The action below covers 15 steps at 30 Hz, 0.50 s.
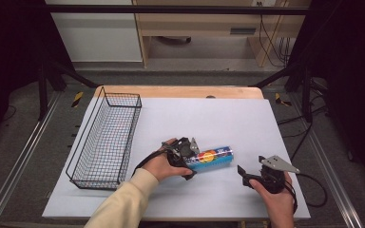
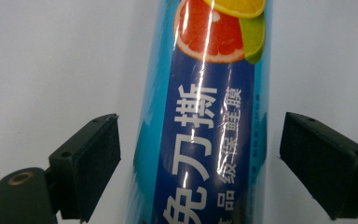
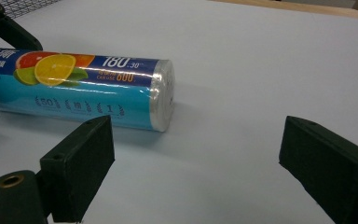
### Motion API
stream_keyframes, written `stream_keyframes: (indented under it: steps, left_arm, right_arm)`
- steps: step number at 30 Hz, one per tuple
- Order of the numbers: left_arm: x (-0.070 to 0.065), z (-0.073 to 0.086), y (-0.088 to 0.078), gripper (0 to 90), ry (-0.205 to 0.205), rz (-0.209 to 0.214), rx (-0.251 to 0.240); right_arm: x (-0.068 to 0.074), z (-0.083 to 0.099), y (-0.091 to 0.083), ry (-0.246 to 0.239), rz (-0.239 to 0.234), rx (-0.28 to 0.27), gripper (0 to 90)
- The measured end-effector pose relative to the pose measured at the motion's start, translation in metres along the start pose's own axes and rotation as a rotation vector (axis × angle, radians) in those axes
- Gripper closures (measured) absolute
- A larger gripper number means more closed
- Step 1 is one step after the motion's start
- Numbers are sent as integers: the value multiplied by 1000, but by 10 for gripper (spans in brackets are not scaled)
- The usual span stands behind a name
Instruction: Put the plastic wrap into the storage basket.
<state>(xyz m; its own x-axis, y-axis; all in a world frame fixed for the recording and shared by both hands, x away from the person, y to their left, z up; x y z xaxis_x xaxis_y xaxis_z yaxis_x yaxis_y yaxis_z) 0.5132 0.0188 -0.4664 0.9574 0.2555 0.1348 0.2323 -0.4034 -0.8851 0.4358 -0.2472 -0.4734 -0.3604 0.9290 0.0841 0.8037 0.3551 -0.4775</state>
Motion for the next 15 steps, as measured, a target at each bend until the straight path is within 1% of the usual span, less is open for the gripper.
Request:
stream_keyframes:
  steps: [1, 6, 11, 15]
  left_arm:
    - [1, 1, 1, 132, -3, 2, 8]
    - [0, 2, 2, 161, 3, 7, 19]
    - [1, 3, 5, 207, 1, 18, 38]
    - [2, 3, 6, 232, -3, 19, 43]
  right_arm:
    - [0, 0, 0, 0, -1, 1, 104]
    - [0, 0, 0, 0, -1, 1, 104]
    - [0, 0, 1, 1, -3, 6, 104]
    - [0, 0, 1, 0, -3, 6, 104]
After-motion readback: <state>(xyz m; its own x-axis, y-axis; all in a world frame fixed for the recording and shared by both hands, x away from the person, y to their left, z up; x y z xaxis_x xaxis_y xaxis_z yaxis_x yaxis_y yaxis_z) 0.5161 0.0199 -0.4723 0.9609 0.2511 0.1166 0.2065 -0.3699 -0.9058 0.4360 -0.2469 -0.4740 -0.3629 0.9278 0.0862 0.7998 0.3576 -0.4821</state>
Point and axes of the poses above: each handheld gripper's, and its own axes: y roughly forward along the jaws, z roughly out of its underside, x roughly to its left, the point moved 3 cm from there along y, roughly forward along the jaws, and after that the axes turned 3 degrees about y, right-handed, at the moved point
